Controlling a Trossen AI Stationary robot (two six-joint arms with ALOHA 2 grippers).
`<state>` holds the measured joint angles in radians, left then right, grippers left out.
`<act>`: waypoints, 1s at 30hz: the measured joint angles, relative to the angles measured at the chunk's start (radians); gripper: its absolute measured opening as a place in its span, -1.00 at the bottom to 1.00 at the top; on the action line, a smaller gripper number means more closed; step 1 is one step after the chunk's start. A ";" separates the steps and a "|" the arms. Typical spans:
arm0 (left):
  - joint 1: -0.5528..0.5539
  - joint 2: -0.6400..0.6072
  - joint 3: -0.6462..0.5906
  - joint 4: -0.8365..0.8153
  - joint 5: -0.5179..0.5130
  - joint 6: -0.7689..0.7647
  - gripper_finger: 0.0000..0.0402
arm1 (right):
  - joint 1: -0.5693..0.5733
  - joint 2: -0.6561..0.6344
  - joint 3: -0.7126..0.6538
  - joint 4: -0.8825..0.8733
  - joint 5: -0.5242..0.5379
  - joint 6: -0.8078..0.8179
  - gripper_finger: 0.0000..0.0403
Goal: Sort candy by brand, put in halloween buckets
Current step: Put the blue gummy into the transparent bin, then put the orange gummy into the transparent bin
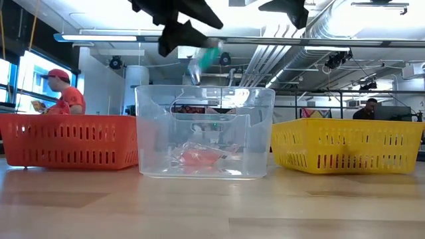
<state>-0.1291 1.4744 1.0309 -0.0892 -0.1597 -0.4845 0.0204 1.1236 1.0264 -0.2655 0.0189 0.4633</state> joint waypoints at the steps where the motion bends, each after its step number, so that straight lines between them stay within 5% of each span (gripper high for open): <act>1: 0.001 -0.007 0.000 -0.002 0.010 -0.009 -0.04 | 0.000 0.000 0.000 0.000 0.000 0.002 0.15; 11: -0.063 -0.002 -0.047 -0.022 0.039 -0.103 0.08 | 0.000 0.000 0.000 0.000 0.034 0.010 0.15; 17: -0.154 -0.060 -0.048 -0.189 0.039 -0.143 0.08 | 0.000 0.000 0.000 0.000 0.034 0.008 0.15; 23: -0.222 -0.121 -0.049 -0.313 -0.153 -0.354 0.08 | 0.000 0.000 0.000 0.001 0.054 0.043 0.15; 28: -0.088 -0.191 -0.049 -0.338 -0.207 -0.412 0.08 | 0.000 0.000 0.000 0.001 0.134 0.064 0.15; 30: 0.047 -0.200 -0.048 -0.337 -0.129 -0.353 0.08 | 0.000 0.000 0.000 0.002 0.197 0.079 0.15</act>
<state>-0.0819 1.2744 0.9825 -0.4260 -0.2885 -0.8375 0.0200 1.1236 1.0260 -0.2631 0.2155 0.5424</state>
